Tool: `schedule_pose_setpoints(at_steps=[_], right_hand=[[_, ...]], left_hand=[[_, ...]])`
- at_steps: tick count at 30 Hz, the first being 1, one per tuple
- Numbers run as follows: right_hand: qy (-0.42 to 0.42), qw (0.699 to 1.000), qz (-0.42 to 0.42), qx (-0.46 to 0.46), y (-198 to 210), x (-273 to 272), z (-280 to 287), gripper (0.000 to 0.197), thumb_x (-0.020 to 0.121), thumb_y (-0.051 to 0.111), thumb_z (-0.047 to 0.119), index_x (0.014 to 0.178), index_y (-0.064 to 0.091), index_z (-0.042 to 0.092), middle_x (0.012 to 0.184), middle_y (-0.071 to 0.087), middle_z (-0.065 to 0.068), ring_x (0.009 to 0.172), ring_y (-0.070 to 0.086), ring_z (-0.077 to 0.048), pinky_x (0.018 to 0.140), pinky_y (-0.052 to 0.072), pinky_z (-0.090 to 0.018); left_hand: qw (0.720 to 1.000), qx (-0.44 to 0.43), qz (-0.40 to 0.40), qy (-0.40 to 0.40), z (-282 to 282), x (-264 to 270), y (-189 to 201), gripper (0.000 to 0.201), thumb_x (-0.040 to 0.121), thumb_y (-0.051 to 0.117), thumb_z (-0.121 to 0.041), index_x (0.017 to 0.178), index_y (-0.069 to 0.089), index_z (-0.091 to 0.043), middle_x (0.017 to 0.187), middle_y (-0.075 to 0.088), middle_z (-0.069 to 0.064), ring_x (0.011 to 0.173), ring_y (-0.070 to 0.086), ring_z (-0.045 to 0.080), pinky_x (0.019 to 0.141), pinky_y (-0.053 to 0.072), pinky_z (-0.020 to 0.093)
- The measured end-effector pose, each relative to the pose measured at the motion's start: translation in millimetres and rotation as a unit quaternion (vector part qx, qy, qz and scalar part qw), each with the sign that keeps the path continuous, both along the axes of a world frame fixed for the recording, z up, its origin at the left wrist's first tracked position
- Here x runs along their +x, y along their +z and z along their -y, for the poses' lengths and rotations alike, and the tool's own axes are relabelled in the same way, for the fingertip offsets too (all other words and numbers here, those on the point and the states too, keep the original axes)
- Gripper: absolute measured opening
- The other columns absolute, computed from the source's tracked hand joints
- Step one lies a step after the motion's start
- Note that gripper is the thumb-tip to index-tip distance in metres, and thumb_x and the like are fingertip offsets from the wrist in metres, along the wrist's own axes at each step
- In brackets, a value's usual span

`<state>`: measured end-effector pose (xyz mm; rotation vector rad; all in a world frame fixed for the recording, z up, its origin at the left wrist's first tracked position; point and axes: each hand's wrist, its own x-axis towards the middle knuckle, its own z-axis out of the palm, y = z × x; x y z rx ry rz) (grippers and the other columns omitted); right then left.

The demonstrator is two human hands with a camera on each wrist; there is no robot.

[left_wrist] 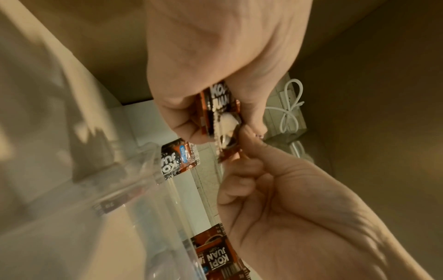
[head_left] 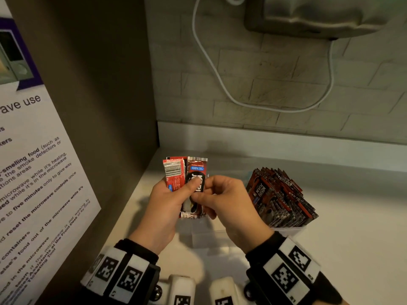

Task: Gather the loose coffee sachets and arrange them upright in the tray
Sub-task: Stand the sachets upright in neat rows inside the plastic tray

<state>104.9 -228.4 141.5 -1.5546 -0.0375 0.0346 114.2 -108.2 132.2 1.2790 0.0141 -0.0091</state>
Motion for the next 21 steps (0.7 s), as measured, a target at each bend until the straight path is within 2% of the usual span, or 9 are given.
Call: schedule_pose_setpoints(at_steps=[2,3,5,7,10,12,14,18,21], right_hand=[[-0.012,1.000,-0.010,0.011,1.8,-0.9,3.4,0.008,0.084,0.065,-0.005,0.079,0.062,0.001,0.058,0.058,-0.006,0.042,0.051,-0.009,0.041,0.041,-0.018],[-0.024,0.999,-0.014,0.016,2.5,-0.1,6.2,0.009,0.085,0.064,-0.006,0.080,0.062,0.002,0.062,0.060,-0.008,0.044,0.054,-0.011,0.042,0.043,-0.019],[-0.050,0.999,-0.013,0.009,2.9,3.9,13.1,0.016,0.085,0.063,-0.008,0.079,0.060,0.007,0.063,0.059,-0.008,0.048,0.056,-0.015,0.044,0.046,-0.020],[-0.070,0.997,-0.019,-0.023,1.2,10.4,20.3,0.019,0.084,0.064,-0.009,0.079,0.057,0.009,0.061,0.057,-0.004,0.053,0.059,-0.019,0.045,0.047,-0.022],[-0.082,0.988,-0.065,-0.112,-5.8,20.4,27.0,0.005,0.086,0.063,-0.003,0.087,0.061,0.002,0.079,0.068,-0.011,0.061,0.065,-0.021,0.050,0.051,-0.026],[-0.071,0.977,-0.098,-0.174,-14.8,27.2,28.6,0.011,0.086,0.065,0.001,0.079,0.061,0.008,0.084,0.069,-0.011,0.068,0.069,-0.021,0.060,0.057,-0.030],[-0.057,0.966,-0.125,-0.219,-24.7,32.8,26.8,0.017,0.084,0.069,0.002,0.072,0.060,0.010,0.082,0.070,-0.012,0.074,0.071,-0.025,0.073,0.060,-0.039],[-0.040,0.949,-0.148,-0.275,-37.9,39.6,17.0,0.009,0.079,0.073,0.006,0.077,0.065,0.009,0.084,0.072,-0.013,0.078,0.072,-0.026,0.075,0.060,-0.044],[-0.049,0.936,-0.125,-0.327,-40.0,45.3,10.4,0.014,0.076,0.074,0.010,0.074,0.061,0.014,0.085,0.072,-0.012,0.082,0.071,-0.028,0.077,0.059,-0.044]], left_hand=[[1.000,-0.010,-0.018,-0.011,-0.5,0.5,-0.4,0.022,0.083,0.064,-0.028,0.097,0.068,-0.012,0.085,0.074,0.010,0.073,0.071,0.024,0.063,0.058,0.030],[0.999,-0.018,-0.032,-0.008,-1.3,1.3,-0.5,0.021,0.087,0.061,-0.031,0.091,0.066,-0.011,0.076,0.070,0.009,0.064,0.066,0.021,0.058,0.055,0.026],[0.998,-0.023,-0.050,0.010,-5.0,4.6,-4.0,0.021,0.093,0.056,-0.030,0.083,0.061,-0.012,0.061,0.052,0.002,0.051,0.049,0.013,0.047,0.043,0.020],[0.998,-0.023,-0.062,0.024,-10.1,8.4,-9.6,0.021,0.096,0.053,-0.026,0.087,0.064,-0.011,0.059,0.046,-0.001,0.051,0.044,0.010,0.047,0.040,0.022],[0.996,-0.023,-0.081,0.041,-16.6,11.7,-16.4,0.027,0.098,0.052,-0.027,0.090,0.070,-0.009,0.068,0.061,-0.001,0.062,0.056,0.011,0.063,0.048,0.026],[0.995,-0.023,-0.085,0.046,-18.7,12.6,-18.1,0.027,0.098,0.051,-0.028,0.094,0.071,-0.009,0.091,0.072,0.003,0.084,0.066,0.012,0.083,0.051,0.028],[0.994,-0.018,-0.093,0.046,-18.2,12.4,-17.6,0.026,0.098,0.052,-0.029,0.103,0.070,-0.011,0.106,0.070,0.000,0.097,0.063,0.009,0.094,0.047,0.029],[0.991,-0.052,-0.120,0.040,-12.1,11.7,-13.2,0.028,0.096,0.054,-0.028,0.118,0.061,-0.013,0.104,0.066,-0.006,0.094,0.060,0.007,0.086,0.045,0.025],[0.991,-0.056,-0.124,0.014,-7.8,8.3,-9.0,0.017,0.097,0.053,-0.025,0.108,0.062,-0.016,0.082,0.071,-0.008,0.075,0.066,0.003,0.066,0.047,0.020]])
